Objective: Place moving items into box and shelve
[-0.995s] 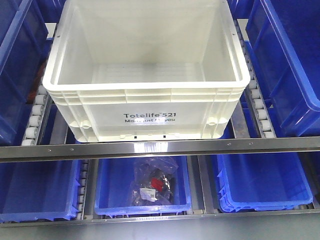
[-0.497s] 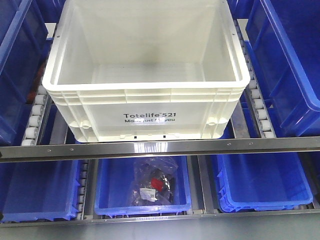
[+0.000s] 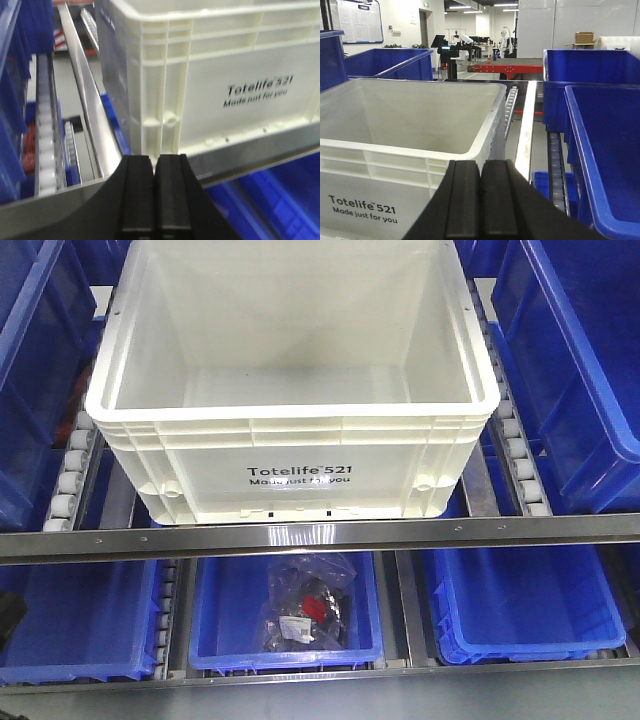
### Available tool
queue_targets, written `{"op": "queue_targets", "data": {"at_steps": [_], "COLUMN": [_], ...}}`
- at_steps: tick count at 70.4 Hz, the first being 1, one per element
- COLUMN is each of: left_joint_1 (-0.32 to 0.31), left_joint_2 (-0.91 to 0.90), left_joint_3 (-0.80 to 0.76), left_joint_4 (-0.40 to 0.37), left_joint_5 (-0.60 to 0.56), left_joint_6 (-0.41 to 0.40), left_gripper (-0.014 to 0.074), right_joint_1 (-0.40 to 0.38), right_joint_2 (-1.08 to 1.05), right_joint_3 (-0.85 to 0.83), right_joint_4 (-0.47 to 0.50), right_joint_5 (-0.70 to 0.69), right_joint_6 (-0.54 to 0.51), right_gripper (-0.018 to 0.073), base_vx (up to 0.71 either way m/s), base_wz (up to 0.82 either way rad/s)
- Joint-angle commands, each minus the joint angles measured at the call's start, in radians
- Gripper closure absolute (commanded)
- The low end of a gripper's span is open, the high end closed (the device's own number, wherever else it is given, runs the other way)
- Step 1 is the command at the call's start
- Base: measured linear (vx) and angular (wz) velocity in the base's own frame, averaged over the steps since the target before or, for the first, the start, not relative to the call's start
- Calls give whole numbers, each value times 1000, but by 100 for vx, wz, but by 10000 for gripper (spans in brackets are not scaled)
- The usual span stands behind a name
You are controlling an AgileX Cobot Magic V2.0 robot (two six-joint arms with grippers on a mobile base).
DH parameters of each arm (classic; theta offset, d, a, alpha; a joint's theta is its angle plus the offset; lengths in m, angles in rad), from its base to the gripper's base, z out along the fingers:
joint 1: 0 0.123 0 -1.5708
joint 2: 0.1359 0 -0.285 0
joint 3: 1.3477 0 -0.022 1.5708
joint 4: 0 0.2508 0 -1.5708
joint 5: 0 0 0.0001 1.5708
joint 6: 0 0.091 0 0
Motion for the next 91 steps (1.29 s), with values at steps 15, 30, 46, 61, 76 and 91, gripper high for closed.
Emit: {"op": "queue_targets", "data": {"at_steps": [15, 30, 46, 61, 76, 91], "left_joint_1": [-4, -4, -4, -4, -4, -4], "left_joint_2": [-15, -15, -15, -15, -15, -15], "left_joint_3": [16, 16, 16, 16, 16, 16], "left_joint_4": [-8, -8, -8, -8, -8, -8], "left_joint_5": [7, 7, 7, 7, 8, 8], "left_joint_6": [1, 1, 1, 1, 1, 1], "left_gripper": [622, 622, 622, 622, 622, 622], "right_joint_1": [-2, -2, -2, -2, -2, -2], "right_joint_2": [14, 14, 14, 14, 14, -15], "right_joint_3": [-32, -32, -32, -32, -32, 142], "right_joint_4": [15, 15, 15, -14, -784, -1261], "right_joint_5": [-23, -23, -23, -31, 6, -234], "right_joint_6": [-4, -4, -4, 0, 736, 1290], "right_gripper": [574, 574, 574, 574, 574, 574], "base_vx": [0, 0, 0, 0, 0, 0], "base_wz": [0, 0, 0, 0, 0, 0]}}
